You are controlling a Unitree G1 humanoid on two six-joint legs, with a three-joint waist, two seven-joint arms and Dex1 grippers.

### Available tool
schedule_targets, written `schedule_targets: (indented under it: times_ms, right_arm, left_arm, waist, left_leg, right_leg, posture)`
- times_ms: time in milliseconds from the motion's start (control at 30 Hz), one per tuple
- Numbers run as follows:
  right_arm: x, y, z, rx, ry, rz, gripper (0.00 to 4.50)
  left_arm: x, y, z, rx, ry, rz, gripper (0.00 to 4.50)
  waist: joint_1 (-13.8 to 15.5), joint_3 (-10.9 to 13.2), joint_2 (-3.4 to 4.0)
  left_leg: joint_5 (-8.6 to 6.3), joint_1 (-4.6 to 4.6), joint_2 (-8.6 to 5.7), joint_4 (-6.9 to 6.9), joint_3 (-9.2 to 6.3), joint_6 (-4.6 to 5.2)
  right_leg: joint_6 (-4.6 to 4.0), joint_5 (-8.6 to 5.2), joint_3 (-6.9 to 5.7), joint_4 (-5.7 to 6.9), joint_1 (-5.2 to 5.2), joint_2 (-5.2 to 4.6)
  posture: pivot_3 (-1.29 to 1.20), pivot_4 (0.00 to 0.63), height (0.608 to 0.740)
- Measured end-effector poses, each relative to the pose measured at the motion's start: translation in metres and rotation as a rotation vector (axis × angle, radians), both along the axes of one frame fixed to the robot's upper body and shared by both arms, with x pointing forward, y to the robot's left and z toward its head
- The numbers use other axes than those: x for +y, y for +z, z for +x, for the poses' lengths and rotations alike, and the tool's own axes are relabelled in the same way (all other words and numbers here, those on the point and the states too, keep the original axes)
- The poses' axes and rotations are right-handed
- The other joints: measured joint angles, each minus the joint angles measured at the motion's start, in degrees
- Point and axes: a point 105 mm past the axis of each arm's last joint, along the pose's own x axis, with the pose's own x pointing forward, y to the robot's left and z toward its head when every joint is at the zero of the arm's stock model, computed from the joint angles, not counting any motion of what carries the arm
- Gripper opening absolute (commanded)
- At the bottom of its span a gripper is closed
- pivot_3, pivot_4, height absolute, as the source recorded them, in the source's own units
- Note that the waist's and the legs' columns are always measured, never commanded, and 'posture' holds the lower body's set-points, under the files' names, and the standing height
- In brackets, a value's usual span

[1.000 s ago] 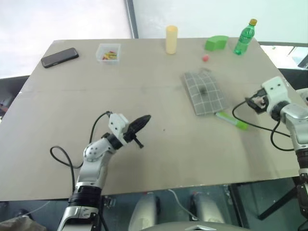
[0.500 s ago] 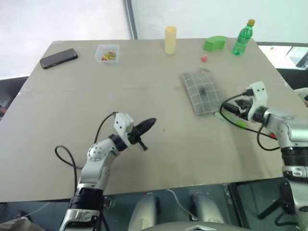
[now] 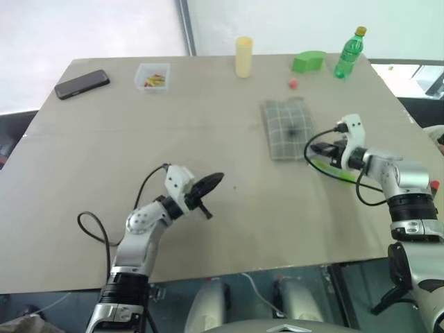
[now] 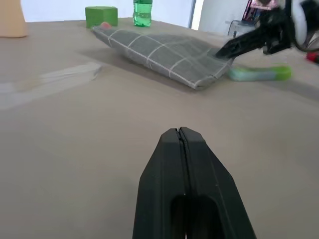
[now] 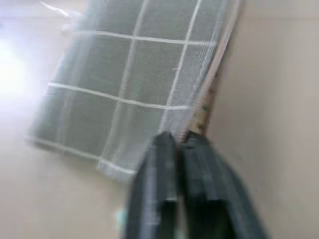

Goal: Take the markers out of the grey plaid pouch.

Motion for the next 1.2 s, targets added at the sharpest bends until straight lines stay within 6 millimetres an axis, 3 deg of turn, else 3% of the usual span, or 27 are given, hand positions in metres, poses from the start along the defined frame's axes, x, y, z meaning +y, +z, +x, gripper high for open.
schedule_targets:
  times_ms: [133, 233, 367, 433, 567, 933, 1033, 1167, 1200]
  right_arm:
    - [0.028, 0.025, -0.010, -0.027, 0.022, 0.099, 0.04]
    - [0.041, 0.037, -0.019, -0.031, 0.017, 0.147, 0.00]
    - [0.052, 0.048, -0.027, -0.041, 0.000, 0.180, 0.00]
    - [0.054, 0.049, -0.029, -0.040, -0.015, 0.185, 0.00]
    - [0.066, 0.048, -0.036, -0.035, -0.032, 0.196, 0.00]
    - [0.094, 0.052, -0.052, -0.034, -0.016, 0.240, 0.00]
    - [0.100, 0.055, -0.056, -0.040, 0.004, 0.251, 0.00]
    - [0.105, 0.059, -0.063, -0.053, 0.029, 0.246, 0.00]
    - [0.105, 0.058, -0.063, -0.051, 0.032, 0.247, 0.00]
  left_arm:
    - [-0.002, 0.003, 0.009, -0.141, 0.059, 0.118, 0.00]
    - [-0.009, 0.004, 0.012, -0.211, 0.030, 0.191, 0.80]
    - [-0.014, 0.008, 0.023, -0.307, 0.062, 0.277, 2.54]
    - [-0.015, 0.009, 0.031, -0.361, 0.109, 0.333, 2.54]
    - [-0.036, 0.025, 0.043, -0.516, 0.118, 0.407, 2.54]
    - [-0.068, 0.038, 0.054, -0.642, 0.108, 0.478, 2.54]
    - [-0.076, 0.034, 0.056, -0.633, 0.098, 0.477, 1.82]
    - [-0.078, 0.032, 0.058, -0.627, 0.101, 0.474, 0.03]
    - [-0.078, 0.031, 0.058, -0.627, 0.101, 0.475, 0.03]
  waist:
    - [0.17, -0.01, 0.00]
    - [0.46, 0.00, 0.01]
    - [0.69, -0.01, 0.01]
    - [0.78, -0.01, 0.00]
    - [0.78, -0.01, 0.01]
    - [0.36, -0.01, 0.01]
    - [0.20, -0.01, 0.01]
    - [-0.02, -0.01, 0.01]
    - [-0.02, -0.01, 0.01]
  left_leg:
    - [0.00, -0.02, 0.00, 0.00, -0.05, 0.00]
    - [0.00, -0.07, -0.02, 0.01, -0.04, 0.00]
    - [0.00, -0.07, -0.05, 0.02, -0.04, 0.00]
    - [0.00, -0.07, -0.05, 0.02, -0.04, 0.00]
    - [0.00, -0.12, -0.05, 0.02, 0.08, 0.00]
    - [0.01, -0.14, -0.05, 0.02, 0.13, -0.01]
    - [0.00, -0.17, -0.05, 0.02, 0.12, -0.01]
    - [0.00, -0.16, -0.05, 0.02, 0.09, -0.01]
    - [0.00, -0.16, -0.05, 0.02, 0.08, -0.01]
  right_leg:
    - [0.00, 0.00, -0.05, 0.02, 0.00, 0.00]
    - [0.00, 0.00, -0.06, 0.00, -0.01, -0.02]
    - [0.00, 0.00, -0.06, 0.00, -0.01, -0.02]
    - [0.00, 0.00, -0.08, 0.01, -0.01, -0.01]
    - [0.00, 0.00, -0.15, 0.01, -0.03, -0.01]
    - [0.01, 0.00, -0.19, 0.01, -0.04, -0.01]
    - [0.01, 0.00, -0.20, 0.00, -0.05, 0.00]
    - [0.01, 0.00, -0.20, 0.00, -0.05, 0.00]
    - [0.01, 0.00, -0.20, 0.00, -0.05, 0.00]
  posture:
    - [0.00, 0.150, 0.740]
    - [0.00, 0.150, 0.740]
    - [0.00, 0.150, 0.740]
    - [0.00, 0.150, 0.740]
    - [0.00, 0.150, 0.740]
    - [0.00, 0.150, 0.740]
    - [0.00, 0.150, 0.740]
    - [0.00, 0.150, 0.740]
    - [0.00, 0.150, 0.740]
